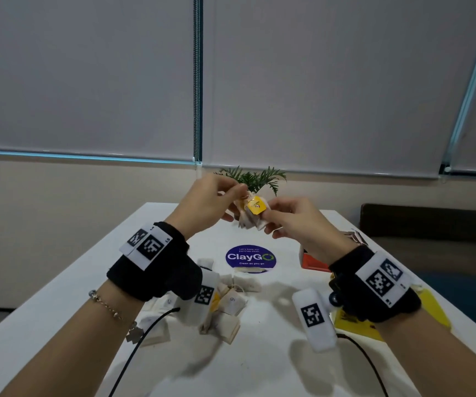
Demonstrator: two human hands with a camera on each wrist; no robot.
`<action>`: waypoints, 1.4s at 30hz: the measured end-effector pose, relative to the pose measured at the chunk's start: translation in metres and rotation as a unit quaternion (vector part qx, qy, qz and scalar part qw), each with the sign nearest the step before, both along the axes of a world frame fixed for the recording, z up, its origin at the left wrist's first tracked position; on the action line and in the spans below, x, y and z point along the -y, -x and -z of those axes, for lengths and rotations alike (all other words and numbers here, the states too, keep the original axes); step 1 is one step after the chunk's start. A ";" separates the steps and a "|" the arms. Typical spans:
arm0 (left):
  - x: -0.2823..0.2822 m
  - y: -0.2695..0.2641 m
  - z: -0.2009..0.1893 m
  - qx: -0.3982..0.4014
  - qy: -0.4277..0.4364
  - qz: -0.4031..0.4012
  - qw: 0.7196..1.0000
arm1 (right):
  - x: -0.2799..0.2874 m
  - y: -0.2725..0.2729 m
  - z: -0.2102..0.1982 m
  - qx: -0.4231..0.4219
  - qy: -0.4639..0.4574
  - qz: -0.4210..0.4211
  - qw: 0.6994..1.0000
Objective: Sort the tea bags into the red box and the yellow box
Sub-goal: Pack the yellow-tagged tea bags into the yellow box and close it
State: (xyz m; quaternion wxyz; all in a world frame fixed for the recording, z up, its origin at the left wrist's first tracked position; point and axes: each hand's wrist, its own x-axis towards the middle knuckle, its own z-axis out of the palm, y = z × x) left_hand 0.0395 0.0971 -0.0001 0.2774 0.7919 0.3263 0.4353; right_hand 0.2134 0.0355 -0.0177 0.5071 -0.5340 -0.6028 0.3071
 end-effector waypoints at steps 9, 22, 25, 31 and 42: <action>0.000 0.001 0.001 -0.028 -0.022 -0.016 0.999 | 0.001 0.007 0.002 -0.077 -0.017 -0.006 0.997; 0.021 0.001 -0.004 -0.125 0.030 0.069 0.989 | 0.047 -0.061 -0.045 0.150 -0.068 0.056 0.985; 0.031 -0.017 -0.002 -0.124 -0.018 0.060 0.990 | 0.069 -0.080 -0.040 0.208 -0.061 0.059 0.974; 0.059 -0.091 0.003 -0.146 -0.042 0.146 0.978 | 0.110 -0.118 -0.030 0.257 0.020 0.020 0.966; 0.091 -0.203 0.009 -0.070 -0.014 0.237 0.969 | 0.146 -0.188 0.004 0.110 0.043 0.030 0.993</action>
